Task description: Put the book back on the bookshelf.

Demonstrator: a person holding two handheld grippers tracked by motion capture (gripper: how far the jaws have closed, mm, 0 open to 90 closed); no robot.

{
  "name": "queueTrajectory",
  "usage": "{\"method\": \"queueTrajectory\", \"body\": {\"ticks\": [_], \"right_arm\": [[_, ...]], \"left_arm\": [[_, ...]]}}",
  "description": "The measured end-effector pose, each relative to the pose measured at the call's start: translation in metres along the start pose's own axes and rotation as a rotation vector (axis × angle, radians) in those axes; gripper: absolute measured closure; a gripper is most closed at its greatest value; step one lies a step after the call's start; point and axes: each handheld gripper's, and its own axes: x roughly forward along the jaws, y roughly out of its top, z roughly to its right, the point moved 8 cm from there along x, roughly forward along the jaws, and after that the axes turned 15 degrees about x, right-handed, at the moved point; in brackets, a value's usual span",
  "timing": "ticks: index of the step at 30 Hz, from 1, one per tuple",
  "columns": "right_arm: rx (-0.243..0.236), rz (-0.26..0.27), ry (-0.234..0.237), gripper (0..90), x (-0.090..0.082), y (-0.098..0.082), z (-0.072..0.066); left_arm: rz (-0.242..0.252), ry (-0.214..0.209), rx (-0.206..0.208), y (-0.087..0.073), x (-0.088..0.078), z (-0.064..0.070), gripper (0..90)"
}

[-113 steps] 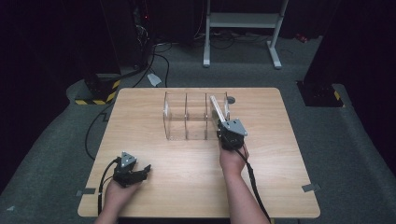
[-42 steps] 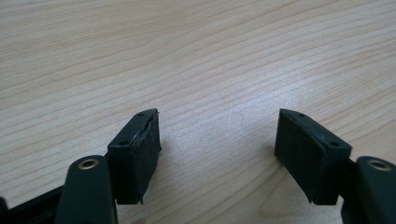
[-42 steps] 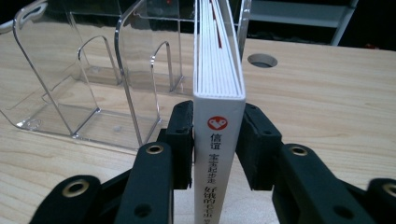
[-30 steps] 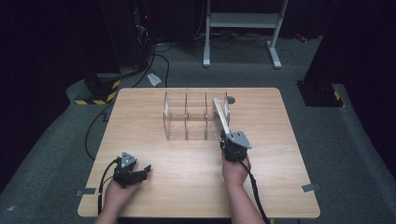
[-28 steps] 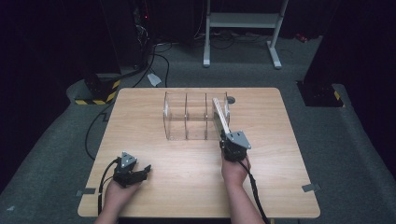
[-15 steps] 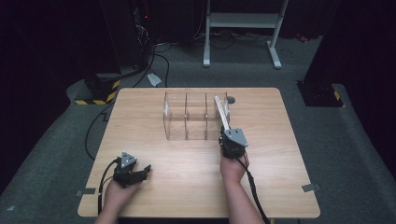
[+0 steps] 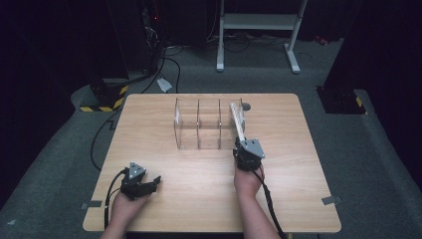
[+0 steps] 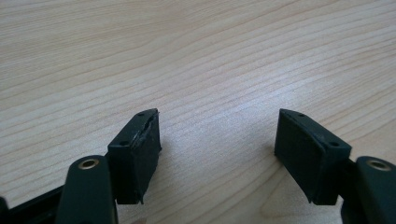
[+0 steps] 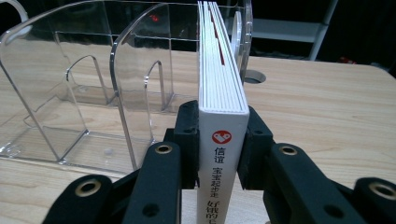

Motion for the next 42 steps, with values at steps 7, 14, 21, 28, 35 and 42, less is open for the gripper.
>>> {"method": "queueTrajectory", "body": {"ticks": [7,14,21,28,35,42], "right_arm": [[0.0,-0.048,0.067,60.1,-0.006,-0.002,0.001],[-0.002,-0.085,0.134,58.1,-0.015,-0.008,0.009],[-0.03,-0.094,0.147,67.4,-0.02,-0.01,0.012],[0.013,-0.089,0.141,72.6,-0.02,-0.009,0.012],[0.042,-0.081,0.112,73.0,-0.021,-0.009,0.011],[0.056,-0.068,0.081,73.2,-0.021,-0.01,0.008]], "left_arm": [[0.0,0.001,0.0,0.0,0.0,0.0,31.3],[-0.001,0.002,-0.002,0.0,0.0,0.0,31.3],[0.0,0.002,-0.002,0.0,0.0,0.0,31.4],[0.0,0.002,-0.002,0.0,0.0,0.0,31.5],[0.0,0.002,-0.001,0.0,0.0,0.0,31.5],[-0.001,0.002,-0.001,0.0,0.0,0.0,31.5]]}}
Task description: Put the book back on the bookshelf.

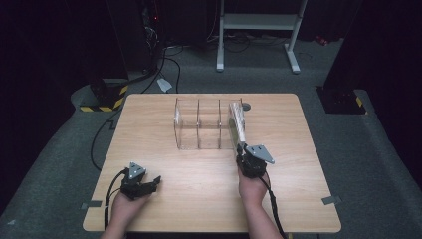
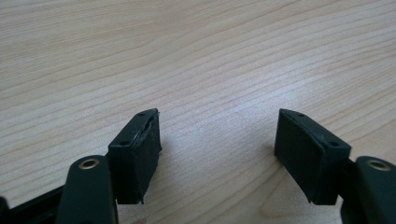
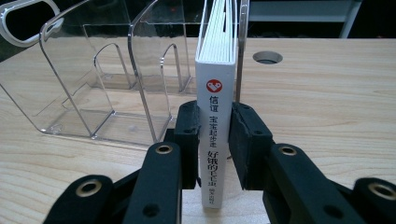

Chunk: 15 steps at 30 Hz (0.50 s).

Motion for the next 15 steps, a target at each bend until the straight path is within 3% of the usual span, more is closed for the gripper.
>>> {"method": "queueTrajectory", "body": {"ticks": [5,10,15], "right_arm": [[0.016,0.001,0.002,72.6,0.0017,-0.0001,-0.0034],[-0.007,-0.003,0.023,71.3,-0.0024,0.0005,-0.005],[0.004,-0.007,0.022,73.5,-0.0045,0.0029,-0.0027]], "left_arm": [[0.001,0.0,0.001,0.0001,0.0001,-0.0001,31.5],[0.002,-0.001,0.0,0.0003,0.0003,-0.0001,31.6],[0.001,0.0,0.001,0.0004,0.0004,-0.0002,31.6]]}}
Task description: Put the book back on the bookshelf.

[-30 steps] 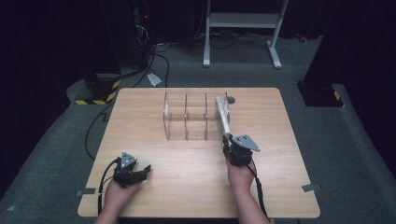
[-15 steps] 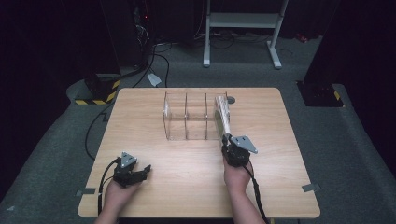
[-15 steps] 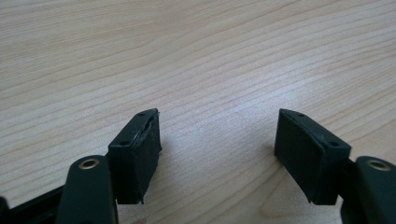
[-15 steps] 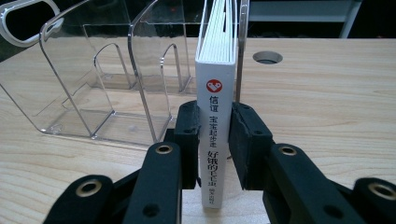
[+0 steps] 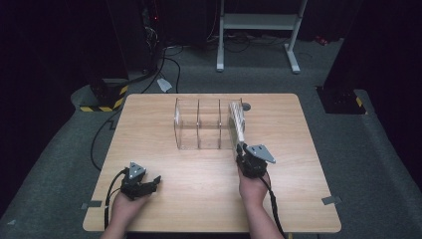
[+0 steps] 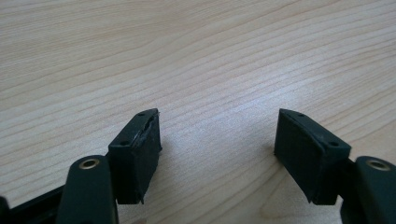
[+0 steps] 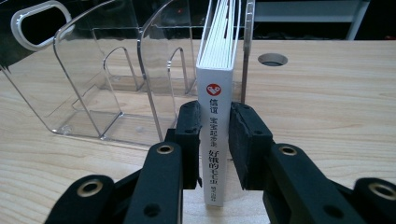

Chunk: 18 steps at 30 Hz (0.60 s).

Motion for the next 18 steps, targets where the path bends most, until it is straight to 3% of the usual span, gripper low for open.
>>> {"method": "queueTrajectory", "body": {"ticks": [6,18], "right_arm": [[0.036,0.012,-0.012,73.6,0.0019,0.0004,-0.0002],[0.026,0.021,-0.038,73.6,0.0078,0.0018,-0.0039]], "left_arm": [[-0.001,0.0,0.001,-0.0001,0.0,-0.0001,31.6],[0.0,0.0,0.0,0.0,0.0,0.0,31.6]]}}
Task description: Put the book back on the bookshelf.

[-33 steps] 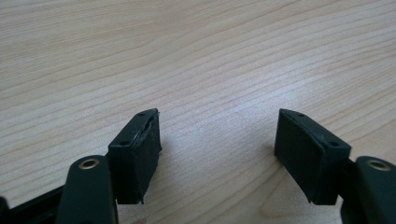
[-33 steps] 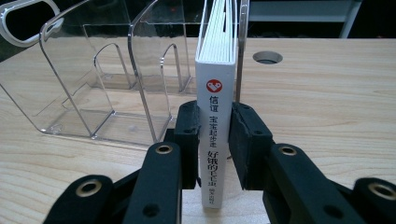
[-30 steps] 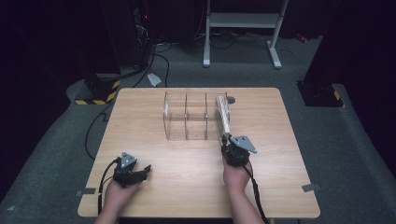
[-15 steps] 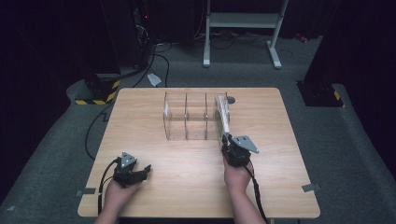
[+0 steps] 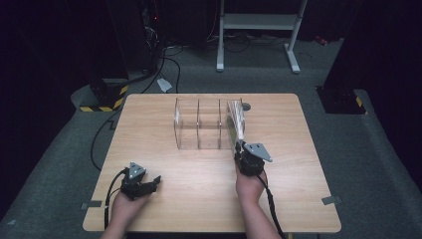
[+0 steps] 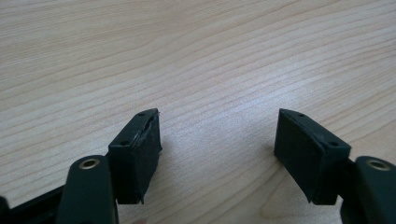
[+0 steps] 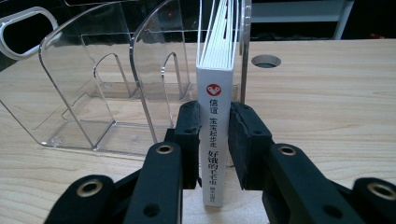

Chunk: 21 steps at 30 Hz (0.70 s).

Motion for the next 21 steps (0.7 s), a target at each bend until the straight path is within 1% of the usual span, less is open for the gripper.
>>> {"method": "queueTrajectory", "body": {"ticks": [3,10,21], "right_arm": [[-0.004,-0.002,-0.002,73.6,0.0008,0.0008,0.0],[0.008,0.001,-0.007,73.6,0.0026,0.0021,0.001],[-0.002,-0.002,-0.009,73.5,0.0041,0.0033,0.0006]], "left_arm": [[0.0,0.0,-0.001,0.0,0.0,0.0001,31.6],[0.0,0.001,-0.001,-0.0001,-0.0001,0.0002,31.7],[0.0,0.001,-0.001,-0.0001,-0.0001,0.0002,31.7]]}}
